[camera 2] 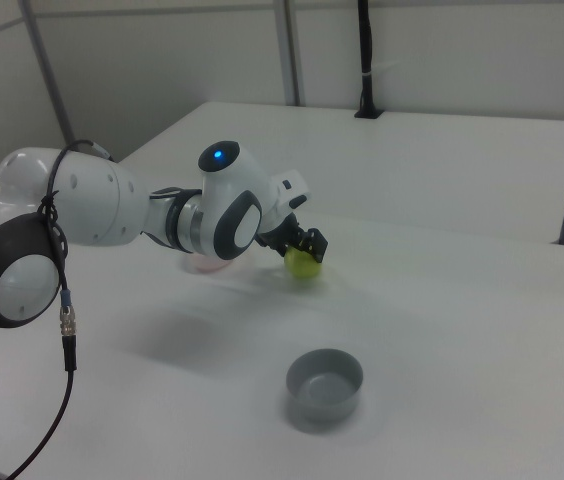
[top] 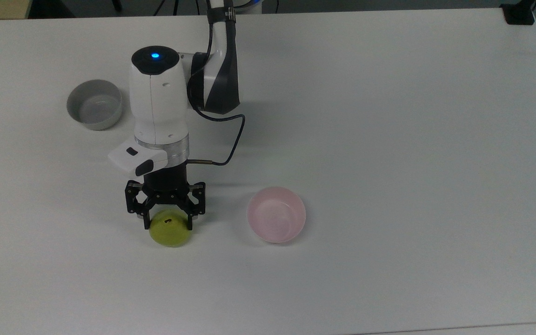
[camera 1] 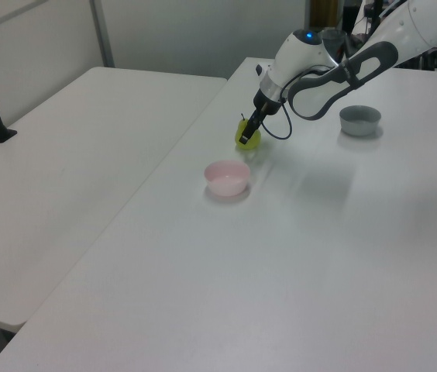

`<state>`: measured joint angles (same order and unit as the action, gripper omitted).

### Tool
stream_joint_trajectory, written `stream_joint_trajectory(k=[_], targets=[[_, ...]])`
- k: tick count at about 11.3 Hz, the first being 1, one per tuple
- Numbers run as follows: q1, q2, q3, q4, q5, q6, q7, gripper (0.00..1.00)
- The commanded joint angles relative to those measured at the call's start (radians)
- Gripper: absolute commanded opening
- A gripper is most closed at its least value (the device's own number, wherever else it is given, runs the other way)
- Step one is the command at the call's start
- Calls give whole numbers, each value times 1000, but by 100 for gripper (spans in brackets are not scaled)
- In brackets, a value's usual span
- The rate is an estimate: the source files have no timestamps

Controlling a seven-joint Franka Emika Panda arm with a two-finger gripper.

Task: Place the pear in the bowl
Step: 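Lift the pear and carry it over the pink bowl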

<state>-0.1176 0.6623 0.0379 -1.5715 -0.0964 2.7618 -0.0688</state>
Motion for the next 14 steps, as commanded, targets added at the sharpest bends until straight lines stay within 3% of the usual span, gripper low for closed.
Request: stream_joint_trajectory(k=[1,8,11,14], targets=[[7,-12,-7,-1,-11,12,-2,55],[0,-151,-7,1,3,-100,-2,55],[-10,-220,-4,27,9,-230,-2,56],[-1,-233,8,48,21,-291,1,57]])
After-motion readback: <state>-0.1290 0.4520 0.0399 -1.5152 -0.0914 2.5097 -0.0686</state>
